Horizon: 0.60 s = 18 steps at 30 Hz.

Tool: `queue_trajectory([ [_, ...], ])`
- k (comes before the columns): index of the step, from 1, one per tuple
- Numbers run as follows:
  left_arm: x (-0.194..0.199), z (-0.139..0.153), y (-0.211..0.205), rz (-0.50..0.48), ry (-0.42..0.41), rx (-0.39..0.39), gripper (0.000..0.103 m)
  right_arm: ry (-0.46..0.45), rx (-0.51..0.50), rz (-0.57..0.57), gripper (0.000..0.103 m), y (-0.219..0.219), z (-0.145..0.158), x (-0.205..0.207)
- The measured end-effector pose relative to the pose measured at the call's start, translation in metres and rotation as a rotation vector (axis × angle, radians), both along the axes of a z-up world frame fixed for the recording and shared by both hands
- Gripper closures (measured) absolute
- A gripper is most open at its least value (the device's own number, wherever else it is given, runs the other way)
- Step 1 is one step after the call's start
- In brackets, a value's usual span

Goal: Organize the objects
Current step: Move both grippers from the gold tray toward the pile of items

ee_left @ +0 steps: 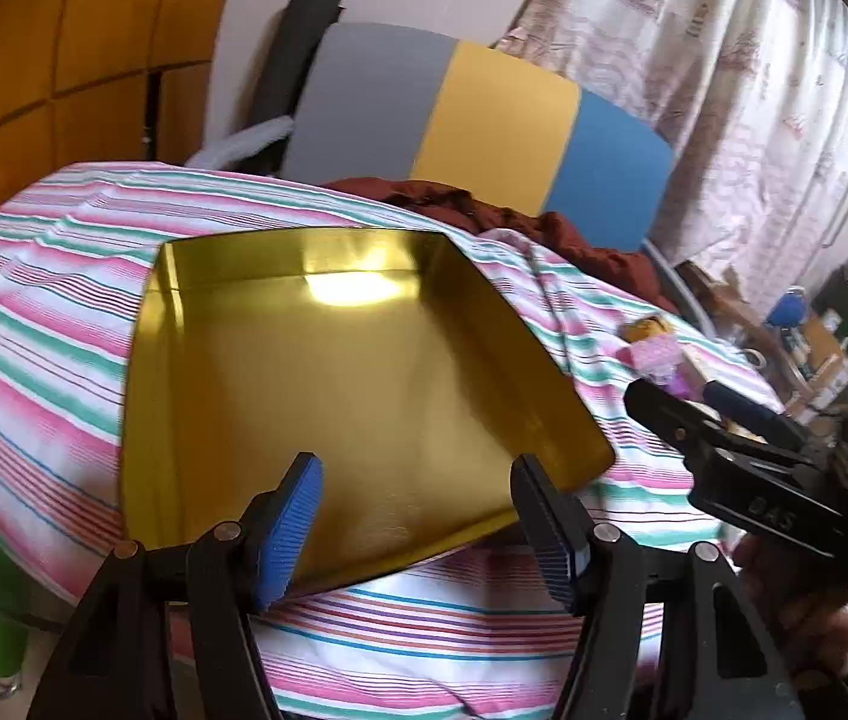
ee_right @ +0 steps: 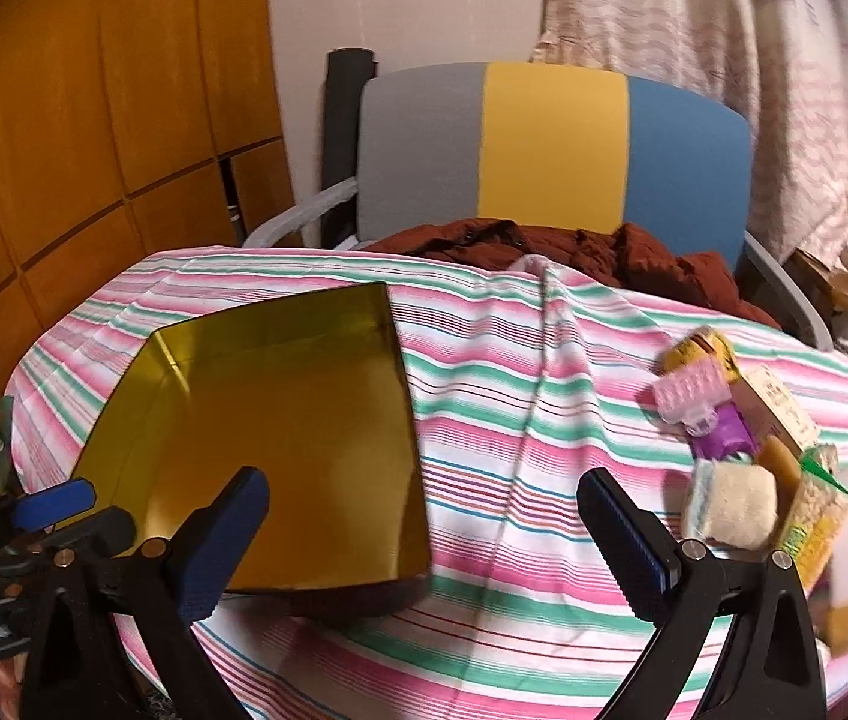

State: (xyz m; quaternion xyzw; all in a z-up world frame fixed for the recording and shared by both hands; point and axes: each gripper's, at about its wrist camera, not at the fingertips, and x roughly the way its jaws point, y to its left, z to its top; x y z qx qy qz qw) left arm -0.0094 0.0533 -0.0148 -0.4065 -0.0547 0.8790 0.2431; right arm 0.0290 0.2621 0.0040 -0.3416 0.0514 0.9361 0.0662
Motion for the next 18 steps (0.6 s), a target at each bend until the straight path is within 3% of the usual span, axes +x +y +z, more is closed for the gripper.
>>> queue_trajectory([
  [5, 0.001, 0.004, 0.009, -0.046, 0.018, 0.001, 0.029, -0.014, -0.01, -0.063, 0.0, 0.025, -0.003, 0.01],
  [11, 0.002, 0.01, 0.023, -0.062, 0.057, -0.053, 0.021, -0.005, -0.017, -0.169, 0.0, 0.072, 0.005, 0.033],
  [18, -0.006, 0.01, 0.049, -0.154, -0.021, -0.032, 0.021, 0.019, -0.034, -0.373, 0.0, 0.152, 0.026, 0.074],
])
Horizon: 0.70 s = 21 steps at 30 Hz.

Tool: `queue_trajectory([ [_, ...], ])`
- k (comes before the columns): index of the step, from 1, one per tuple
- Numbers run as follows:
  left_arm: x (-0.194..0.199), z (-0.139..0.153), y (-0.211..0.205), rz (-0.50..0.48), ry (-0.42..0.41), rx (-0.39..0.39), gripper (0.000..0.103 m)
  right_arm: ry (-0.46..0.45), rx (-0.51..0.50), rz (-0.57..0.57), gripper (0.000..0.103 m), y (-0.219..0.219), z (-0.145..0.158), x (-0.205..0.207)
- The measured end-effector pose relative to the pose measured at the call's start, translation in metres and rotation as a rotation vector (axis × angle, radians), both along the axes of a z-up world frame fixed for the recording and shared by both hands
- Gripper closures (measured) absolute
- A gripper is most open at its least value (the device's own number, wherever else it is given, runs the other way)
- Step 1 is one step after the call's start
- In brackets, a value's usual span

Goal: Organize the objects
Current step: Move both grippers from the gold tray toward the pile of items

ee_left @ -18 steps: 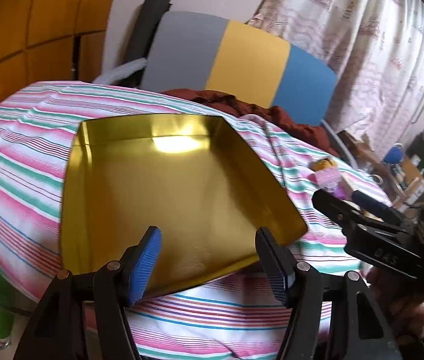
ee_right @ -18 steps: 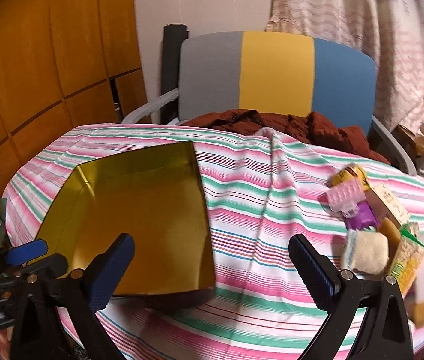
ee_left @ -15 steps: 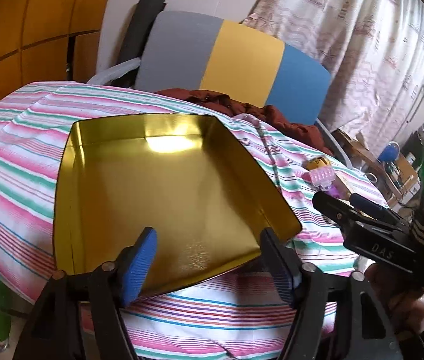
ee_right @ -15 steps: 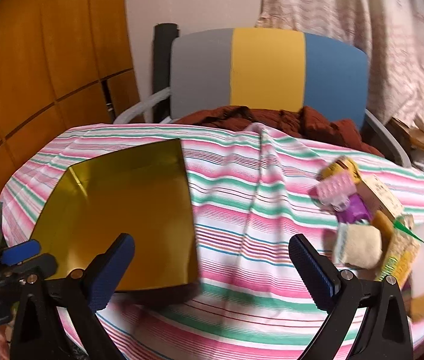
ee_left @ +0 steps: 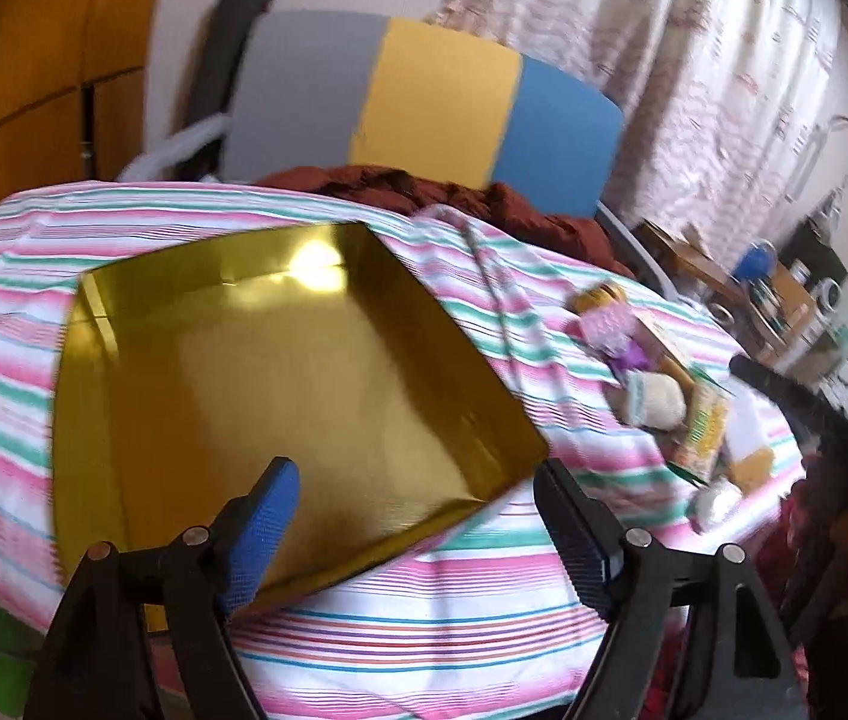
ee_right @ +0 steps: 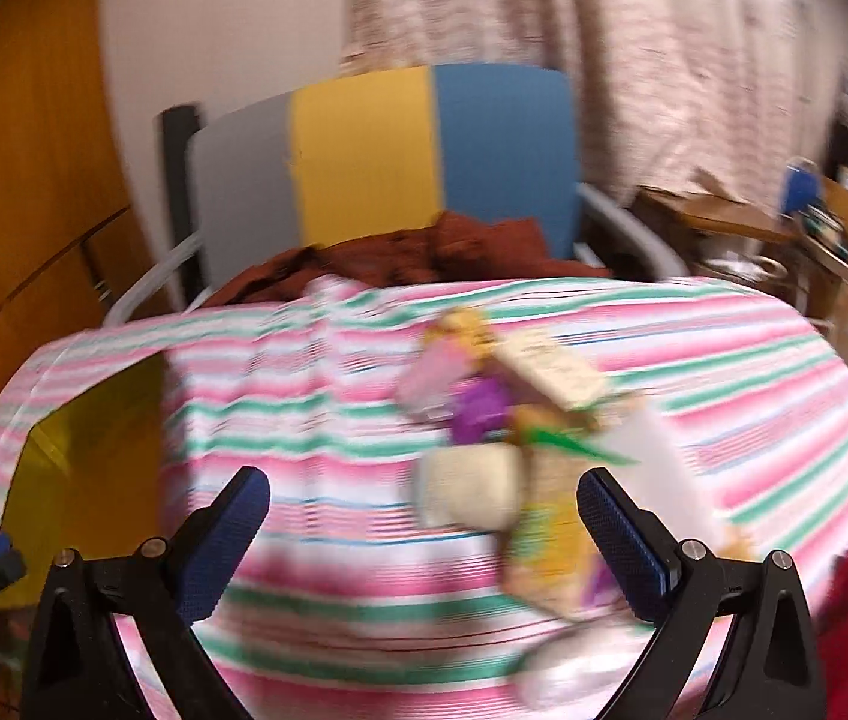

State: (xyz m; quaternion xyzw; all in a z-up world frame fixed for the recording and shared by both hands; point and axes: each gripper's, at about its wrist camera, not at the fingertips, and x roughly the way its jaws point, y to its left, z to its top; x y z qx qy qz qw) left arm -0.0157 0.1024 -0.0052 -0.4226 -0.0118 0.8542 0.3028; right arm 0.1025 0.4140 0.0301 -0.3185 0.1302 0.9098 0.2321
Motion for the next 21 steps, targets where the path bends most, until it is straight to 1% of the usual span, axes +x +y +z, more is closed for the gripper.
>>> queue_trajectory([
  [3, 0.005, 0.0, 0.027, -0.087, -0.016, 0.006, 0.021, 0.02, -0.015, -0.098, 0.0, 0.038, 0.007, 0.021],
  [6, 0.012, 0.002, 0.06, -0.181, -0.013, -0.009, 0.021, 0.059, -0.058, -0.187, 0.0, 0.072, 0.011, 0.043],
  [9, 0.016, 0.003, 0.093, -0.291, -0.025, 0.008, 0.021, 0.099, -0.11, -0.244, 0.0, 0.099, 0.008, 0.059],
  [10, 0.02, 0.004, 0.108, -0.343, -0.023, 0.007, 0.021, 0.113, -0.127, -0.263, 0.0, 0.107, 0.006, 0.064],
  [11, 0.023, 0.004, 0.116, -0.366, -0.015, 0.01, 0.021, 0.126, -0.15, -0.275, 0.0, 0.113, 0.003, 0.068],
  [12, 0.026, 0.005, 0.128, -0.398, -0.007, 0.009, 0.021, 0.149, -0.206, -0.286, 0.0, 0.121, -0.002, 0.074],
  [14, 0.033, 0.005, 0.151, -0.465, 0.009, -0.002, 0.021, 0.188, -0.284, -0.302, 0.0, 0.13, -0.015, 0.081],
  [15, 0.037, 0.005, 0.159, -0.487, 0.02, -0.006, 0.022, 0.186, -0.313, -0.314, 0.0, 0.133, -0.018, 0.082],
  [16, 0.04, 0.004, 0.171, -0.517, 0.031, -0.013, 0.023, 0.2, -0.329, -0.315, 0.0, 0.136, -0.018, 0.084],
  [17, 0.044, 0.002, 0.182, -0.549, 0.035, -0.019, 0.023, 0.233, -0.327, -0.312, 0.0, 0.136, -0.016, 0.087],
  [18, 0.046, 0.0, 0.192, -0.569, 0.029, -0.022, 0.025, 0.256, -0.321, -0.316, 0.0, 0.136, -0.014, 0.09],
  [20, 0.047, -0.008, 0.211, -0.602, -0.004, -0.019, 0.03, 0.268, -0.343, -0.311, 0.0, 0.137, -0.015, 0.091],
  [21, 0.047, -0.011, 0.219, -0.609, -0.014, -0.021, 0.031, 0.271, -0.348, -0.307, 0.0, 0.137, -0.016, 0.09],
])
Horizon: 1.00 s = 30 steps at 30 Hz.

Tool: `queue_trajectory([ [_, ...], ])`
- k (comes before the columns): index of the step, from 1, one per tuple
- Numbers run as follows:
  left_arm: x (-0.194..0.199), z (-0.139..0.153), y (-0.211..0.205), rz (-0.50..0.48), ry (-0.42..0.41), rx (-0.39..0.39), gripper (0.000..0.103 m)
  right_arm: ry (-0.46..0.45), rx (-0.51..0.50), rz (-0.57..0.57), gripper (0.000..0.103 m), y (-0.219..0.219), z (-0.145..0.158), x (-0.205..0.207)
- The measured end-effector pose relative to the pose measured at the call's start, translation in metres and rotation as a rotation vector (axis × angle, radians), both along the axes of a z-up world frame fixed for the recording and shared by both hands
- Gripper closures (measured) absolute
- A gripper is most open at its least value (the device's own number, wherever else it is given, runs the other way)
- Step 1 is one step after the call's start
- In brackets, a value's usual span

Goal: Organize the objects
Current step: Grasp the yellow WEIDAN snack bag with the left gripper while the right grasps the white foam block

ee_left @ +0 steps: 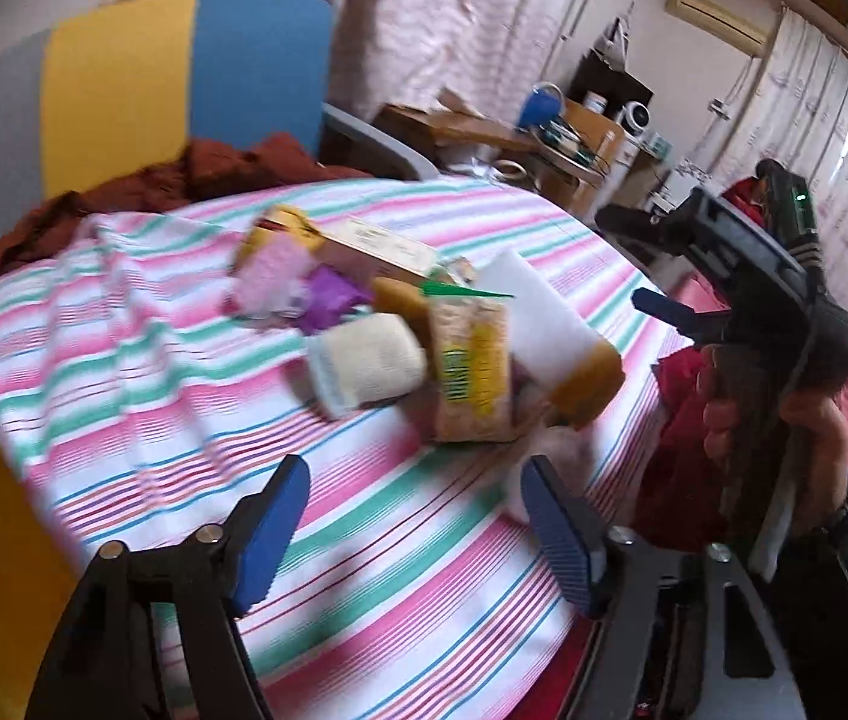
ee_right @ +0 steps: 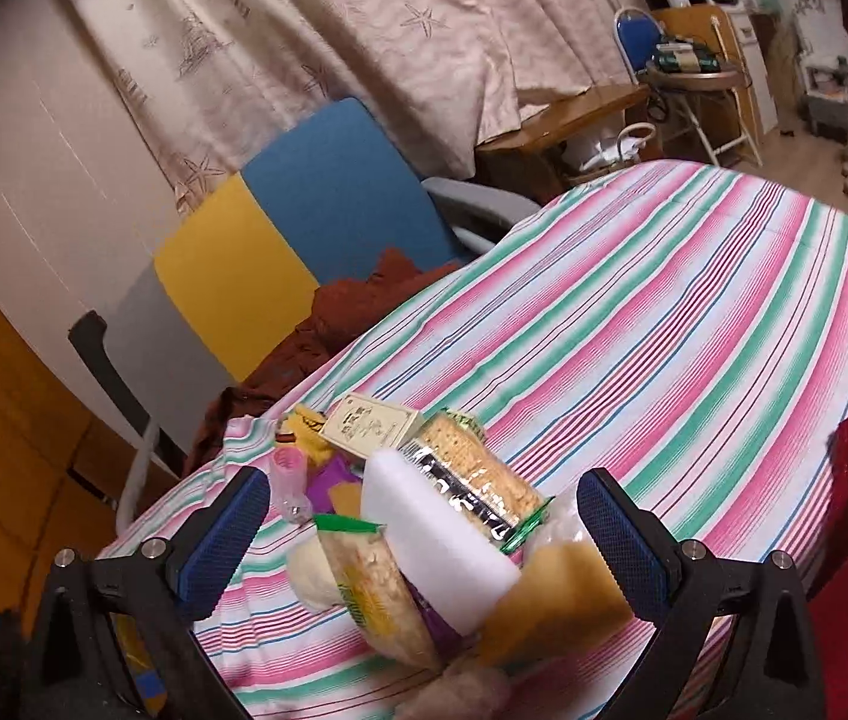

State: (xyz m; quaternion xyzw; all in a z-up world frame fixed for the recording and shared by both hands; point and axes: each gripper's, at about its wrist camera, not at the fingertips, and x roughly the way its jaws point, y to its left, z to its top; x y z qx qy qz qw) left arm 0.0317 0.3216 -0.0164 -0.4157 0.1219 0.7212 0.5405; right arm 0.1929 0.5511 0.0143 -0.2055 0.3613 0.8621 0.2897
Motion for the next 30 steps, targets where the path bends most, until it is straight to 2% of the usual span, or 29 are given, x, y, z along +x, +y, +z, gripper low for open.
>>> queue_trajectory([
  [3, 0.001, -0.013, 0.03, -0.032, -0.027, -0.024, 0.035, 0.007, -0.005, 0.011, 0.0, -0.001, -0.001, -0.001],
  [10, 0.004, -0.036, 0.087, -0.074, -0.06, -0.055, 0.036, 0.03, -0.047, 0.021, 0.0, 0.003, -0.007, 0.001],
  [16, -0.001, -0.053, 0.114, -0.078, -0.091, -0.08, 0.036, 0.036, -0.077, 0.031, 0.0, 0.006, -0.012, -0.001],
  [19, -0.003, -0.058, 0.119, -0.08, -0.099, -0.082, 0.039, 0.027, -0.083, 0.034, 0.0, 0.006, -0.013, -0.002],
  [21, -0.002, -0.061, 0.118, -0.086, -0.091, -0.078, 0.055, 0.02, -0.084, 0.032, 0.0, 0.006, -0.014, -0.003],
  [22, -0.002, -0.062, 0.117, -0.088, -0.094, -0.076, 0.059, 0.014, -0.085, 0.03, 0.0, 0.006, -0.015, -0.004],
  [25, -0.005, -0.06, 0.106, -0.078, -0.104, -0.049, 0.061, 0.001, -0.083, 0.024, 0.0, 0.007, -0.015, -0.004],
  [30, -0.005, -0.053, 0.078, -0.062, -0.099, -0.048, 0.061, -0.037, -0.071, 0.02, 0.0, 0.005, -0.016, -0.008],
])
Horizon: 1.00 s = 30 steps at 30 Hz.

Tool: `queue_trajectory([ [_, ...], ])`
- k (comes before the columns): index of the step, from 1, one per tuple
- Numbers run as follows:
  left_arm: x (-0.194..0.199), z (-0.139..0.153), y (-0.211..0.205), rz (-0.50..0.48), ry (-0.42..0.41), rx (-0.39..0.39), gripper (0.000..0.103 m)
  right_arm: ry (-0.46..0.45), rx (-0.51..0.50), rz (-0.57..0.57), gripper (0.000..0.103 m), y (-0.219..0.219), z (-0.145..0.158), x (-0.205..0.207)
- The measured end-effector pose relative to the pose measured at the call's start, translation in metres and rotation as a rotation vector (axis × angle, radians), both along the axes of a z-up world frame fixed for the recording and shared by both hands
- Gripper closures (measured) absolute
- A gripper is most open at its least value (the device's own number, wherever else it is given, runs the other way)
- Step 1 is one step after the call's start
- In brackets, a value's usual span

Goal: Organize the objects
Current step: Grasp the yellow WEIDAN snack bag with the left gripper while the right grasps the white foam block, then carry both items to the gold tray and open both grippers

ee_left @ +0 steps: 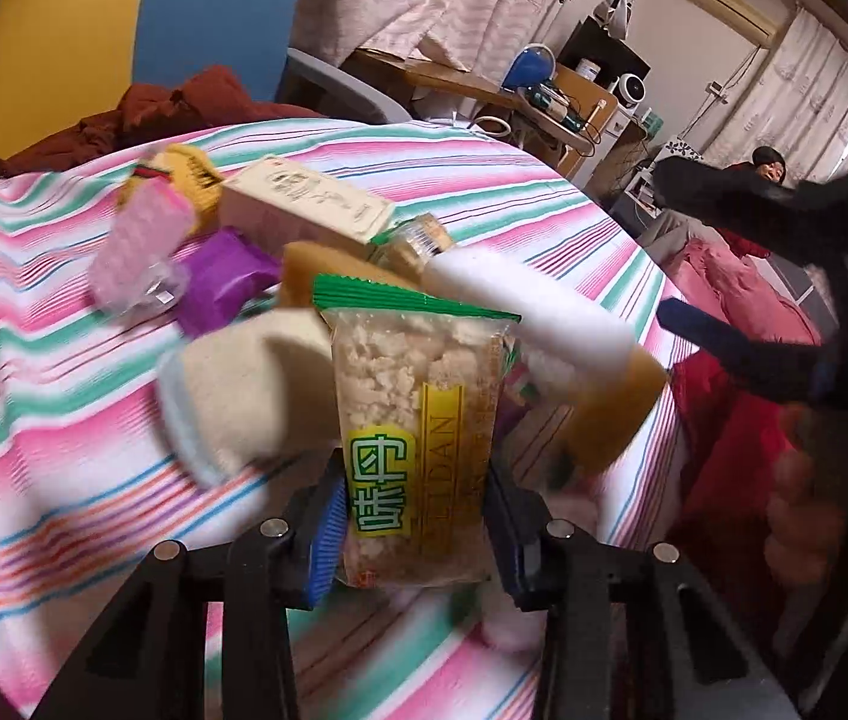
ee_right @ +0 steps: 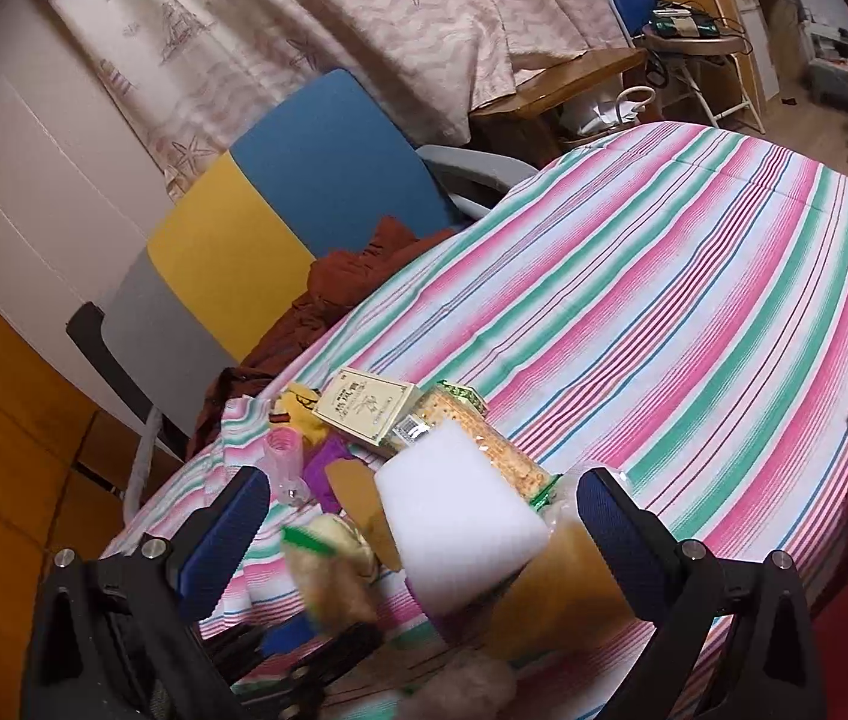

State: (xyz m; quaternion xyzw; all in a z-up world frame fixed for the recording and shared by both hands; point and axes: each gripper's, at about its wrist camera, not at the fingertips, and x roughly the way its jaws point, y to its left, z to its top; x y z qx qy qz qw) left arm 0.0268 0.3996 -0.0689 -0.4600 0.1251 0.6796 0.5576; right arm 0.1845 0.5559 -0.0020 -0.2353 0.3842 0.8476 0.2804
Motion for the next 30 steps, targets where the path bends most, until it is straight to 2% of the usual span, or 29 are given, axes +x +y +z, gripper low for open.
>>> queue_trajectory([
  [5, -0.003, 0.001, -0.042, 0.038, -0.012, -0.039, 0.061, -0.085, 0.017, 0.009, 0.0, -0.002, -0.003, -0.01],
  [9, 0.002, 0.005, -0.07, 0.038, 0.009, -0.08, 0.061, -0.177, 0.02, 0.036, 0.0, -0.001, -0.008, -0.023],
  [14, 0.008, 0.011, -0.092, 0.012, 0.062, -0.116, 0.061, -0.363, -0.006, 0.179, 0.0, 0.002, -0.017, -0.054],
  [16, 0.006, 0.006, -0.088, 0.025, 0.08, -0.142, 0.061, -0.469, 0.056, 0.202, 0.0, -0.002, -0.021, -0.067],
  [18, 0.005, -0.001, -0.084, 0.038, 0.104, -0.166, 0.061, -0.537, 0.089, 0.213, 0.001, -0.002, -0.025, -0.075],
  [19, 0.005, -0.007, -0.08, 0.055, 0.117, -0.187, 0.061, -0.553, 0.085, 0.221, 0.003, -0.001, -0.029, -0.077],
  [20, 0.003, -0.012, -0.077, 0.065, 0.12, -0.2, 0.061, -0.577, 0.083, 0.224, 0.017, 0.0, -0.033, -0.078],
  [21, 0.002, -0.017, -0.076, 0.07, 0.12, -0.211, 0.061, -0.593, 0.078, 0.223, 0.035, 0.0, -0.034, -0.077],
  [22, 0.002, -0.02, -0.074, 0.074, 0.123, -0.205, 0.061, -0.605, 0.064, 0.228, 0.041, 0.0, -0.038, -0.077],
  [24, 0.003, -0.02, -0.075, 0.072, 0.142, -0.191, 0.06, -0.596, 0.048, 0.232, 0.045, 0.001, -0.038, -0.075],
  [30, -0.001, -0.012, -0.091, 0.12, 0.109, -0.146, 0.061, -0.505, 0.099, 0.2, 0.046, -0.007, -0.012, -0.063],
])
